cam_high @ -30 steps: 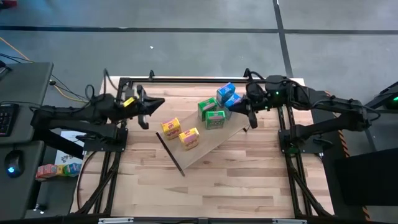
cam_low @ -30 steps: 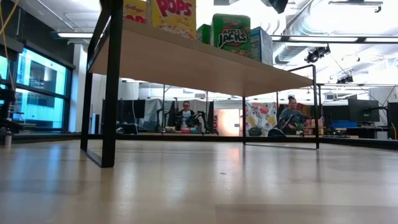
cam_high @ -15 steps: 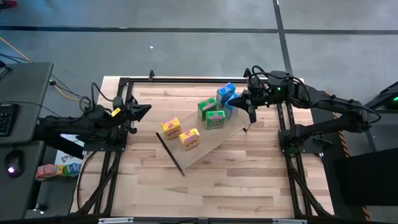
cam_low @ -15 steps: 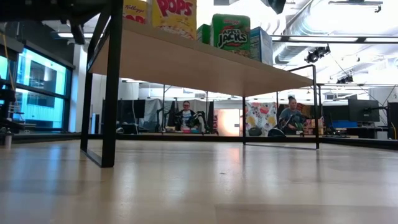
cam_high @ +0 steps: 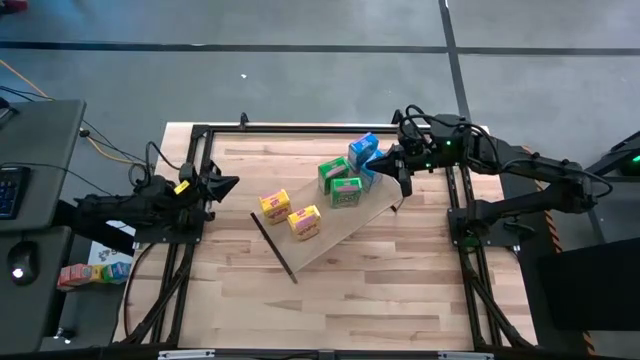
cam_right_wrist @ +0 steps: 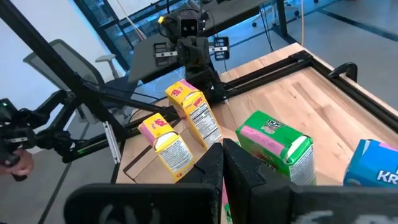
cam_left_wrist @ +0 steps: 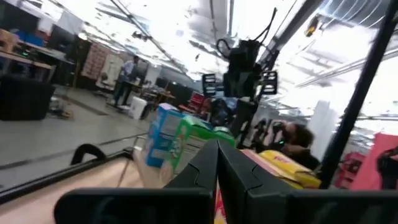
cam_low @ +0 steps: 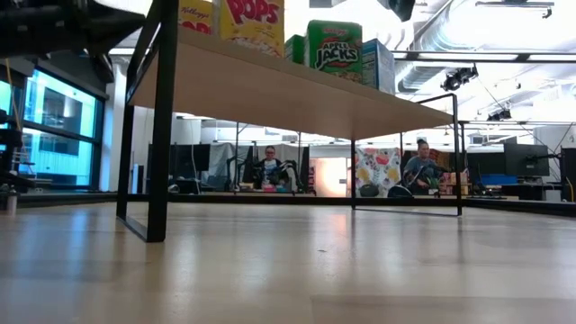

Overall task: Stack cereal on shelf
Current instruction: Return to Home Position

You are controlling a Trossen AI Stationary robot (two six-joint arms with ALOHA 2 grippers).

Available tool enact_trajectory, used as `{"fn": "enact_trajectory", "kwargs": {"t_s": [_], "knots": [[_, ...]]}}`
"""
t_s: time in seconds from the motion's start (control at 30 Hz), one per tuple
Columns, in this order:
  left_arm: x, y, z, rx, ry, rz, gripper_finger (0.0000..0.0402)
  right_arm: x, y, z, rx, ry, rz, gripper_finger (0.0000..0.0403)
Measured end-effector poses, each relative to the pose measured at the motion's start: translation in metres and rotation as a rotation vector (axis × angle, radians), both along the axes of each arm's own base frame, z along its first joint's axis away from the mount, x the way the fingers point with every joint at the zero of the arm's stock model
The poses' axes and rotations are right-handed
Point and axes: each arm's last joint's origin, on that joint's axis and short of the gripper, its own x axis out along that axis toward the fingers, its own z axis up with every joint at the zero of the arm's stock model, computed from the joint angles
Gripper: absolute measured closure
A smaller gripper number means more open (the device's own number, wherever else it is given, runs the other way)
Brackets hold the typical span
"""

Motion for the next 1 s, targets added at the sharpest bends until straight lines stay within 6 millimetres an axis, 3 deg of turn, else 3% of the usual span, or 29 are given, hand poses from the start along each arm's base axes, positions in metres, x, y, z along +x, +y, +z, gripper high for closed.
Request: {"fn": "enact_trajectory", "kwargs": {"t_s": [0.2,0.3,0.6,0.77,1.0], "knots": [[0.004,-0.001,-0.011,-0.023,0.012,-0.04,0.0401,0.001,0.004,-0.001,0.023,0.008,0.014,0.0403],[0.008,-0.001,-0.026,-0.052,0.051,-0.045,0.0401,0.001,0.005,-0.001,0.028,0.009,0.015,0.0403],[0.009,-0.001,-0.031,-0.034,0.105,-0.029,0.0401,-0.007,0.008,-0.002,0.051,0.046,0.066,0.0403],[0.009,-0.001,-0.031,-0.035,0.107,-0.03,0.0401,-0.029,0.012,0.003,-0.023,0.051,0.1,0.0403],[0.009,-0.001,-0.031,-0.033,0.107,-0.032,0.0401,-0.08,0.026,0.008,-0.068,-0.027,0.171,0.0403]]}}
